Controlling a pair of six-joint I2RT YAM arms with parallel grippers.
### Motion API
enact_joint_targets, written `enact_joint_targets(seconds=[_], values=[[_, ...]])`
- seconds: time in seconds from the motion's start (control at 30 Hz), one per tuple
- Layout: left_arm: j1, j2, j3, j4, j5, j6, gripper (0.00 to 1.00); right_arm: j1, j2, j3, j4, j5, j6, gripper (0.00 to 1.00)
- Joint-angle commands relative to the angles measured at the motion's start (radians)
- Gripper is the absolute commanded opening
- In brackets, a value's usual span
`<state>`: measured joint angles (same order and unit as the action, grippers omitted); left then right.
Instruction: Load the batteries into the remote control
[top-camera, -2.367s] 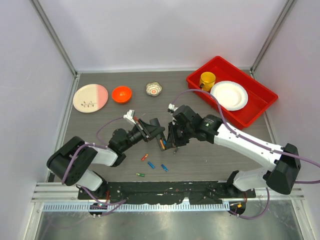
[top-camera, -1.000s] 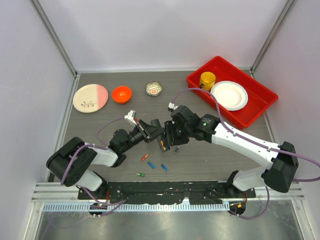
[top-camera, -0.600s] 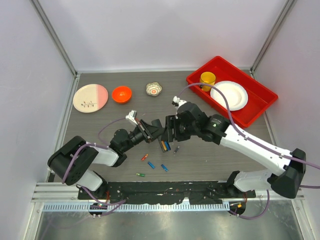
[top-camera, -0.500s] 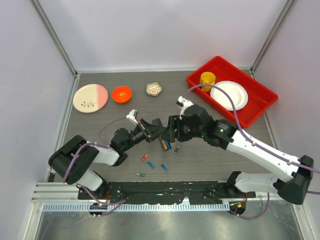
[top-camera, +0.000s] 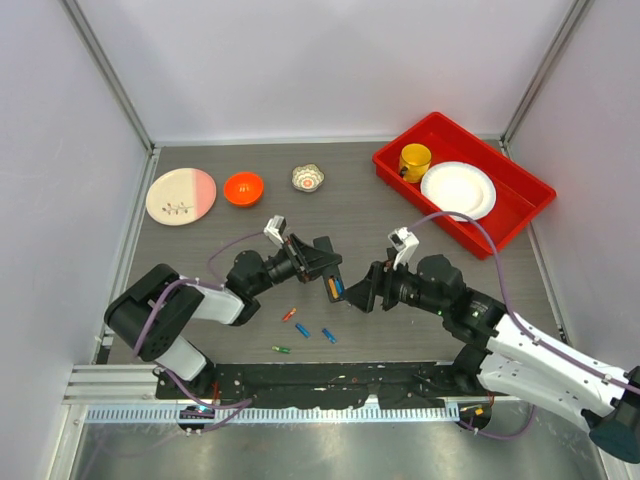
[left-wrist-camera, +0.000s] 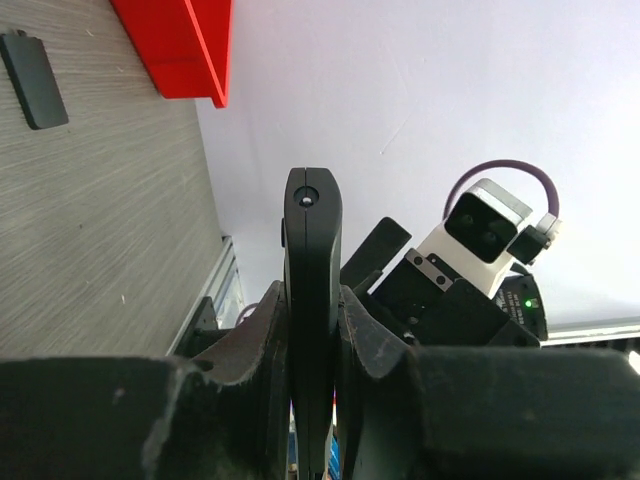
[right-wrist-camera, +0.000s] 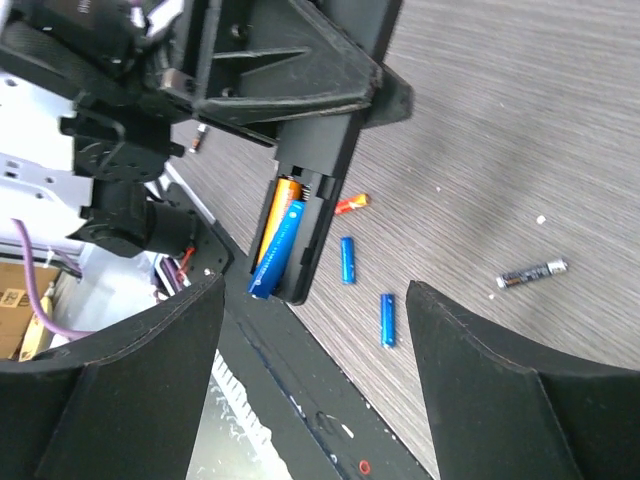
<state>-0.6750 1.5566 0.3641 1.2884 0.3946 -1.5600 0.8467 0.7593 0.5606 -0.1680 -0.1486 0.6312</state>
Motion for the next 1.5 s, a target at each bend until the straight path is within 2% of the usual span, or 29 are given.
enact_joint_targets(seconds=[0.0,0.2,0.53,0.8,1.47], values=[[-0.003,0.01,0.055,0.258,0.052,-0.029,0.0,-0.008,-0.078,-0.07,0.254,-0.055,-0.002,0.78],[-0.005,0.016,0.075,0.258,0.075,-0.046,0.0,-0.011,-0.089,-0.128,0.374,-0.098,-0.005,0.74],[-0.003,0.0,0.078,0.258,0.092,-0.057,0.0,-0.012,-0.008,-0.114,0.409,-0.129,-0.034,0.64],[-0.003,-0.01,0.082,0.258,0.101,-0.058,0.0,-0.017,-0.023,-0.125,0.42,-0.158,-0.054,0.58],[-0.005,-0.016,0.081,0.258,0.102,-0.063,0.0,-0.017,-0.003,-0.131,0.403,-0.177,-0.067,0.57]])
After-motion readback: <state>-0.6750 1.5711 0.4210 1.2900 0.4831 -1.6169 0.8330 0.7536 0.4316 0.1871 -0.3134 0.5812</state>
